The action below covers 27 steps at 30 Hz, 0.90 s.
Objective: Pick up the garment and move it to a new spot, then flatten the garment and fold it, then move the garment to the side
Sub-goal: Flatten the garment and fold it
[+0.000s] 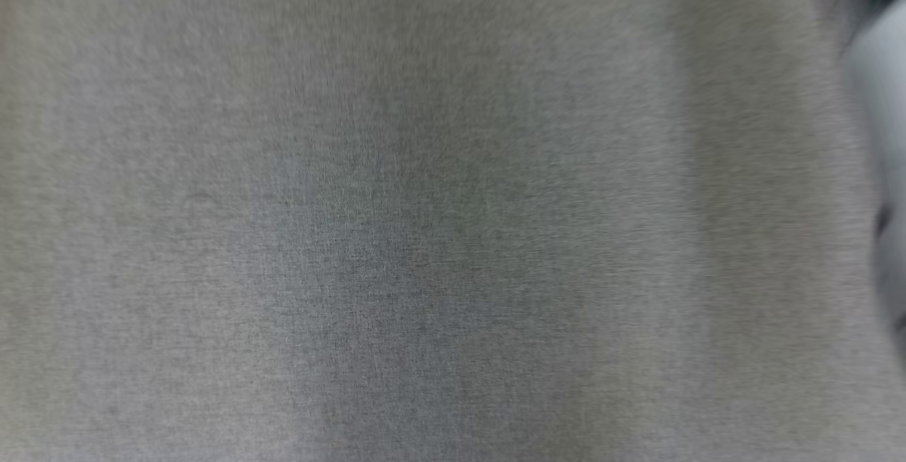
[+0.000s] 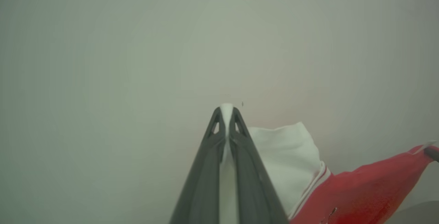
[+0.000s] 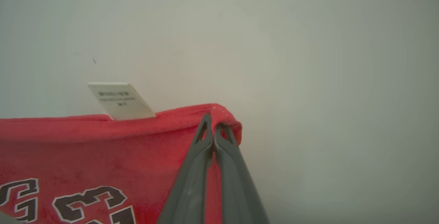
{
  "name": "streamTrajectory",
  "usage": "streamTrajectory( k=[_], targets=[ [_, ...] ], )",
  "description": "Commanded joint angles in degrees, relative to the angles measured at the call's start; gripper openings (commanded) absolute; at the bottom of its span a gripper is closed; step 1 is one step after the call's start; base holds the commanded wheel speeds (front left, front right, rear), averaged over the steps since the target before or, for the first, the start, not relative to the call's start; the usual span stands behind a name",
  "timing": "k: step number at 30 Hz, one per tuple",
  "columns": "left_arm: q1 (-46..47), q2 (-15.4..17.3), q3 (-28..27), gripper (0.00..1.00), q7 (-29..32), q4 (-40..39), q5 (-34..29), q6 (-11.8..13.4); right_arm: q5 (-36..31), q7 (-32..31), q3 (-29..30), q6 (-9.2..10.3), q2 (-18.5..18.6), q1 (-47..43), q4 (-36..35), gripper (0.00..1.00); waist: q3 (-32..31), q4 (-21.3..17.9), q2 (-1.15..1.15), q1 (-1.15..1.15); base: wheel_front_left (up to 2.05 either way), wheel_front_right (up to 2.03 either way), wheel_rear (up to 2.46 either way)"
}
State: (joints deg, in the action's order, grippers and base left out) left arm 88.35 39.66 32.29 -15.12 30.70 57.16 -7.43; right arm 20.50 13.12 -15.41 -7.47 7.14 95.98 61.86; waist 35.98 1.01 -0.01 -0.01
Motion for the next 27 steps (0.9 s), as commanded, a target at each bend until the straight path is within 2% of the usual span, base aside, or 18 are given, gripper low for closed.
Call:
streamTrajectory(
  k=[1,5,8,11,15,16,17,21,27],
  targets=[
    [-3.9,0.5,-1.4,0.0,0.0,-1.7,-0.9,0.8,1.4,0.0,-1.0,-0.03,0.7,-2.9,-1.3,0.0,-5.2,-2.0,0.01,0.01,0.0,0.0,0.0],
    [-23.9,1.8,-9.5,0.0,0.0,-13.5,-4.3,4.6,9.2,-2.1,-7.6,-0.03,4.9,-18.2,-11.9,0.0,-10.1,-2.3,0.01,0.01,0.0,0.0,0.0],
    [-38.9,0.7,-13.9,0.0,0.0,-23.2,-5.7,7.7,14.5,-4.6,-10.3,-0.02,10.1,-29.4,-21.9,0.0,-13.1,-2.0,0.01,0.01,0.0,0.0,0.0],
    [-52.5,-1.3,-17.2,0.0,0.0,-30.9,-7.5,10.7,18.3,-6.6,-9.6,-0.02,14.8,-41.1,-31.5,0.0,-16.0,-1.6,0.01,0.01,0.0,0.0,0.0],
    [-67.2,-4.8,-20.0,0.0,0.0,-38.1,-9.9,12.5,20.5,-9.5,-5.5,-0.02,18.6,-56.9,-42.1,0.0,-19.6,-1.2,0.01,0.01,0.0,0.0,0.0],
    [-70.3,-5.4,-20.5,0.0,0.0,-39.3,-10.7,12.6,20.7,-10.2,-4.0,-0.02,18.7,-60.4,-44.4,0.0,-20.3,-1.2,0.01,0.01,0.0,0.0,0.0],
    [-76.6,-7.3,-20.7,0.0,0.0,-40.5,-10.6,12.7,20.5,-12.1,-1.5,-0.02,18.4,-68.3,-48.7,0.0,-22.0,-1.2,0.01,0.01,0.0,0.0,0.0],
    [-86.3,-11.0,-21.5,0.0,0.0,-42.6,-12.2,12.7,18.2,-16.0,3.0,-0.02,16.4,-81.7,-56.7,0.0,-24.6,-1.6,0.01,0.01,0.0,0.0,0.0],
    [-97.2,-15.8,-22.7,0.0,0.0,-42.6,-14.5,11.9,14.4,-20.9,9.8,-0.02,11.4,-98.6,-65.6,0.0,-27.7,-1.7,0.01,0.01,0.0,0.0,0.0]
  ],
)
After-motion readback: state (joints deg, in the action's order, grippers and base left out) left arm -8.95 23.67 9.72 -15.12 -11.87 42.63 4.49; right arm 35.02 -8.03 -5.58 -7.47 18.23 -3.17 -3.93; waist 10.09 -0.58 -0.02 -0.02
